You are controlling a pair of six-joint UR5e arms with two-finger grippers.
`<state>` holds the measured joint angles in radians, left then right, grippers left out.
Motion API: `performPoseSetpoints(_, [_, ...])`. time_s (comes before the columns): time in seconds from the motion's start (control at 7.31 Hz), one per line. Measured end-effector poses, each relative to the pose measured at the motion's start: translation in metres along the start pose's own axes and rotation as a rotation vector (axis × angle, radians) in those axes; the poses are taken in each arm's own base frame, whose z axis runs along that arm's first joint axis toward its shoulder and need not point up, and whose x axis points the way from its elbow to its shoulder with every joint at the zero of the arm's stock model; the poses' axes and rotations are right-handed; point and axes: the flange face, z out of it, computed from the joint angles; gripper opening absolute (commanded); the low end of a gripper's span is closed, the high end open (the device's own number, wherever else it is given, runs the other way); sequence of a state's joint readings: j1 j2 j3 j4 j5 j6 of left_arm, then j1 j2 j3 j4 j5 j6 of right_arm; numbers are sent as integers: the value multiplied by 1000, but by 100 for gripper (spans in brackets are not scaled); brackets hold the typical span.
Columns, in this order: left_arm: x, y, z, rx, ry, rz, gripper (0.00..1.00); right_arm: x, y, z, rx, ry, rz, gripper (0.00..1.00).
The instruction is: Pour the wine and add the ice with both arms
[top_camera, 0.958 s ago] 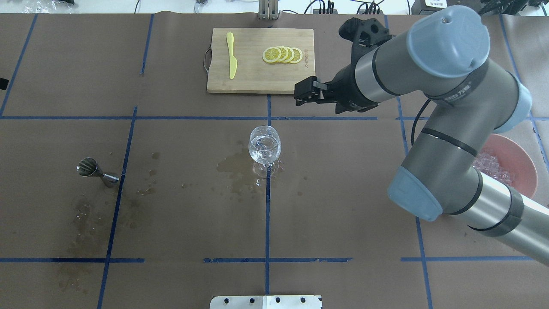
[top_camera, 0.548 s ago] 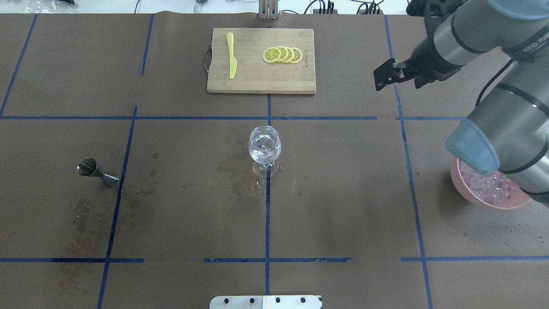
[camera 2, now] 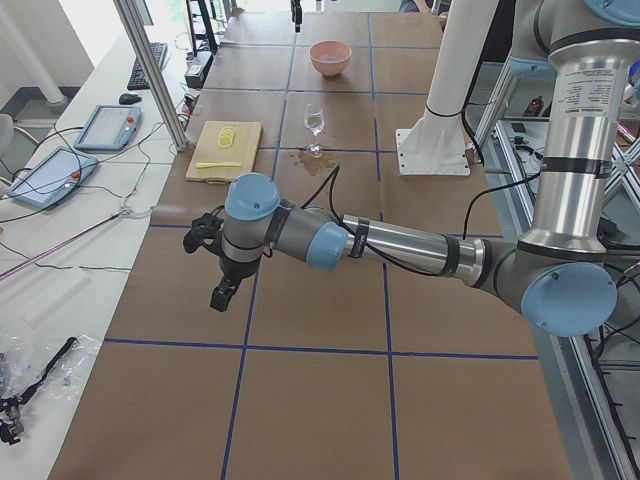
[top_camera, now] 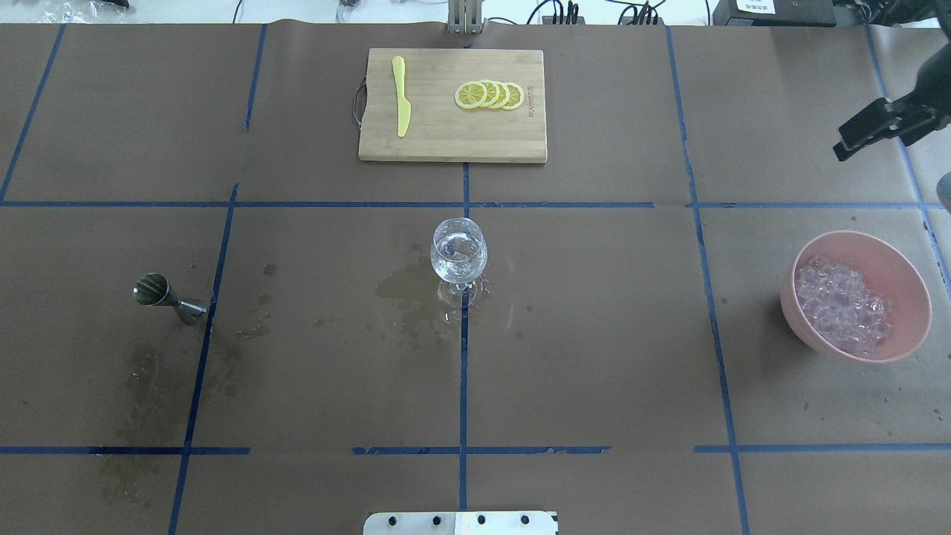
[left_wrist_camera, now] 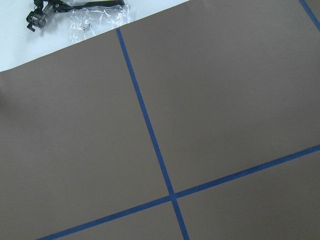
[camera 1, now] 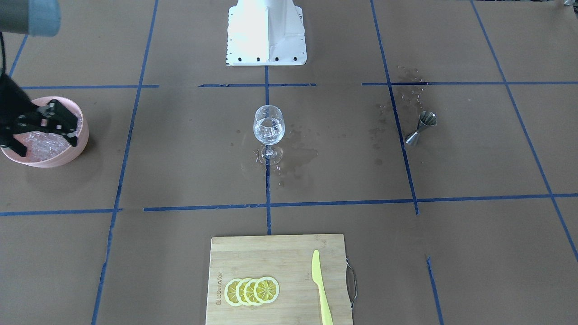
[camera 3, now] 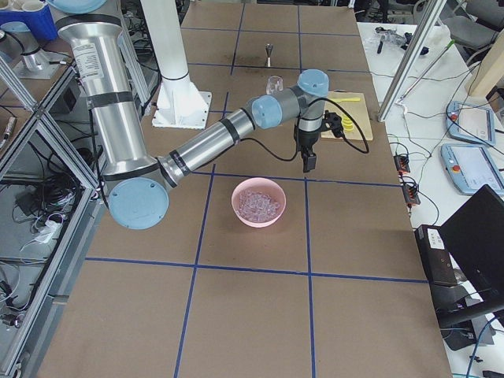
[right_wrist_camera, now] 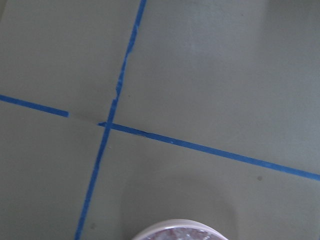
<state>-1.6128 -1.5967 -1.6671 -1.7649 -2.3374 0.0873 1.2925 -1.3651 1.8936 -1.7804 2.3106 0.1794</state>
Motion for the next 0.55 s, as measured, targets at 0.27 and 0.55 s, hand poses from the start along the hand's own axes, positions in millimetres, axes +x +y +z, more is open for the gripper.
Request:
performPoseSetpoints(0.27, [-17, 42, 18, -54, 55, -75, 100, 96, 22, -1, -17, -62, 9, 100])
performPoseSetpoints(0.55, [-23, 64, 28, -82, 62, -130, 100, 136, 42, 9, -32, -44, 27, 100])
